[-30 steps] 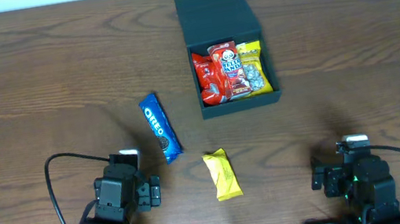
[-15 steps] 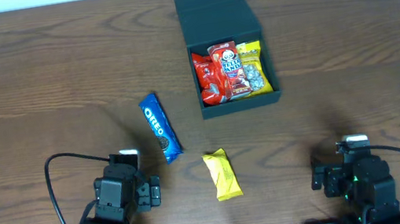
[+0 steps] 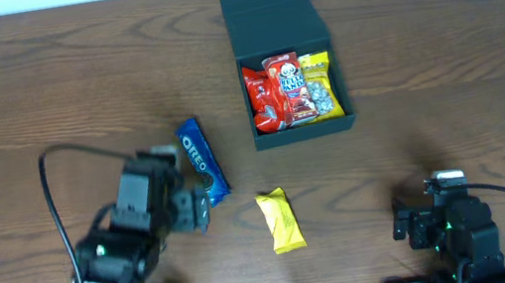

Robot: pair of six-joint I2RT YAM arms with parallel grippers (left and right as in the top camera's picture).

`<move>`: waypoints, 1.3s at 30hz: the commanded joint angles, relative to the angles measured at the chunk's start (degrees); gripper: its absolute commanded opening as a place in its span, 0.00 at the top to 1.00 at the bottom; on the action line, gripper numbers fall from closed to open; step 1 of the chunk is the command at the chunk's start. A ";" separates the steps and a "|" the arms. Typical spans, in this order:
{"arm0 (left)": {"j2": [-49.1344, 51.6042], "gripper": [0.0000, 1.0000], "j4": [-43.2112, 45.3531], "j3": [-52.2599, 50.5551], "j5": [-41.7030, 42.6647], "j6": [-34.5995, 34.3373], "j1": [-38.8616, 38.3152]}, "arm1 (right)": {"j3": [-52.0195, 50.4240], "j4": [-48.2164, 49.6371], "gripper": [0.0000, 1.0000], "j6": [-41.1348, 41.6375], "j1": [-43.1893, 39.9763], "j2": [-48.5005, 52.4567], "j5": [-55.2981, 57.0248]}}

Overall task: Pack container
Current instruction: 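Reach the left gripper to the blue Oreo pack and grasp it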

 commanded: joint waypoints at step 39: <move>44.35 0.05 4.13 17.46 0.07 -33.07 1.25 | -0.66 -0.33 0.01 -0.48 -0.94 -0.46 -0.22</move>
